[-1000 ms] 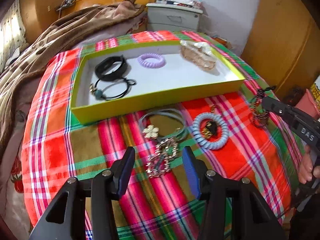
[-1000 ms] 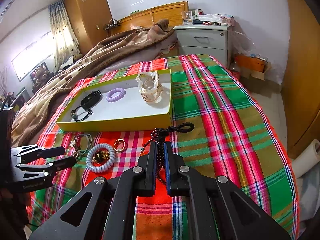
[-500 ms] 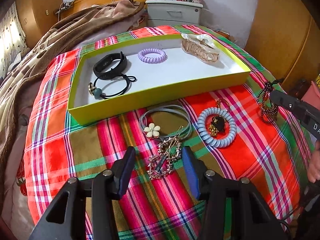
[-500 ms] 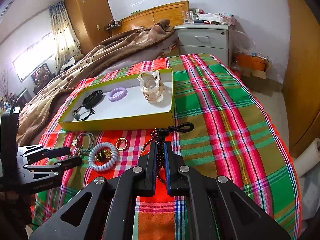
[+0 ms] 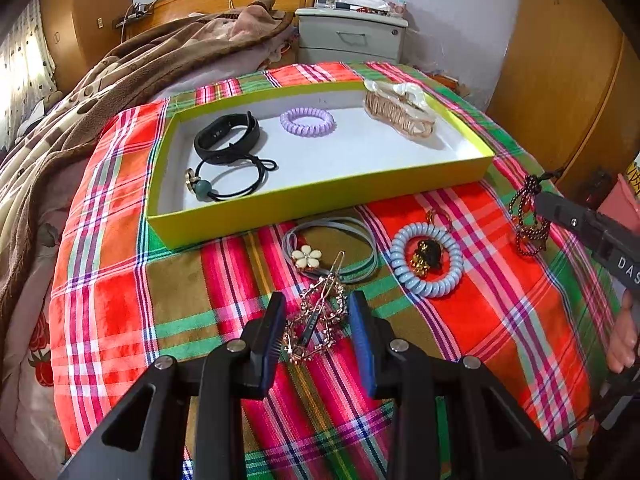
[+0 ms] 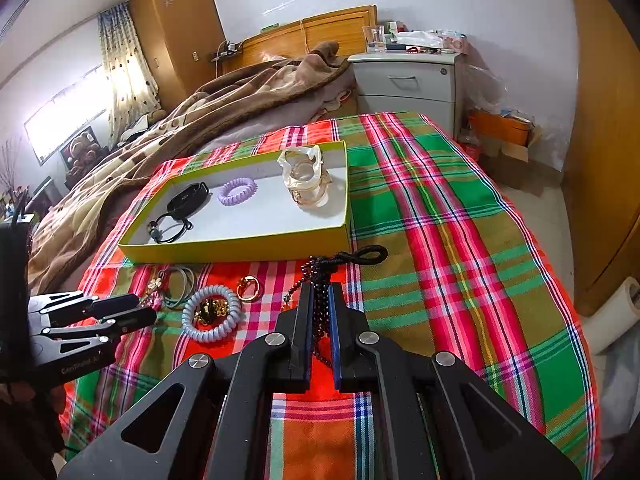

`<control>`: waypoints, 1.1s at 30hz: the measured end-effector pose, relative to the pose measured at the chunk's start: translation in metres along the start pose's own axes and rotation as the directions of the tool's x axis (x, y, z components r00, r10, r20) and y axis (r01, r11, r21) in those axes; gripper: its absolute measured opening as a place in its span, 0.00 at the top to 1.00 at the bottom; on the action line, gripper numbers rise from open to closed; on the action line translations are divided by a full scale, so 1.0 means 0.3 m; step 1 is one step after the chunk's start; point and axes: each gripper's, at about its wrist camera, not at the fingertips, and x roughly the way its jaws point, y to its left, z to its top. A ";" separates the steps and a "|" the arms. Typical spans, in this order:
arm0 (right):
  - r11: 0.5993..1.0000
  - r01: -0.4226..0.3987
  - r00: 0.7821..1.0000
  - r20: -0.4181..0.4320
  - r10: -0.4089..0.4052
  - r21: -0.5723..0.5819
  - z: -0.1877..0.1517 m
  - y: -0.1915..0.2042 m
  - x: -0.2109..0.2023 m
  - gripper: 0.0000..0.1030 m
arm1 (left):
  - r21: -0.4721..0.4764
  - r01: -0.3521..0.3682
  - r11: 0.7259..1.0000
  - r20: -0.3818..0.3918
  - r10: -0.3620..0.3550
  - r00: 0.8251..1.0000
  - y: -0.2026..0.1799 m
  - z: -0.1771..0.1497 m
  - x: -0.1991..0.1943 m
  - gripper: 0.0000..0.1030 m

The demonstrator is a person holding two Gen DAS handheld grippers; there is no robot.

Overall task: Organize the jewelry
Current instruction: 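Grasp the gold ornate pendant with the left gripper while the right carries the necklace toward the box, then carry pendant and necklace into the white box and open both grippers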

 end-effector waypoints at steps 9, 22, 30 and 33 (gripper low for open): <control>1.000 0.005 1.000 0.018 -0.005 -0.008 0.022 0.018 -0.018 0.93 | -0.007 0.002 1.000 0.034 -0.001 0.999 0.011 0.025 -0.041 0.67; 0.999 -0.007 0.998 0.057 0.009 -0.032 0.129 0.071 -0.013 0.93 | -0.020 0.025 0.999 0.094 -0.023 0.995 0.063 0.155 -0.072 0.67; 0.998 -0.030 0.998 0.050 0.033 -0.050 0.198 0.106 0.053 0.93 | -0.025 0.039 0.999 0.106 -0.037 0.994 0.086 0.249 -0.040 0.67; 0.998 -0.035 0.999 0.038 0.037 -0.059 0.214 0.121 0.085 0.93 | -0.025 0.045 0.999 0.101 -0.042 0.994 0.090 0.275 -0.016 0.67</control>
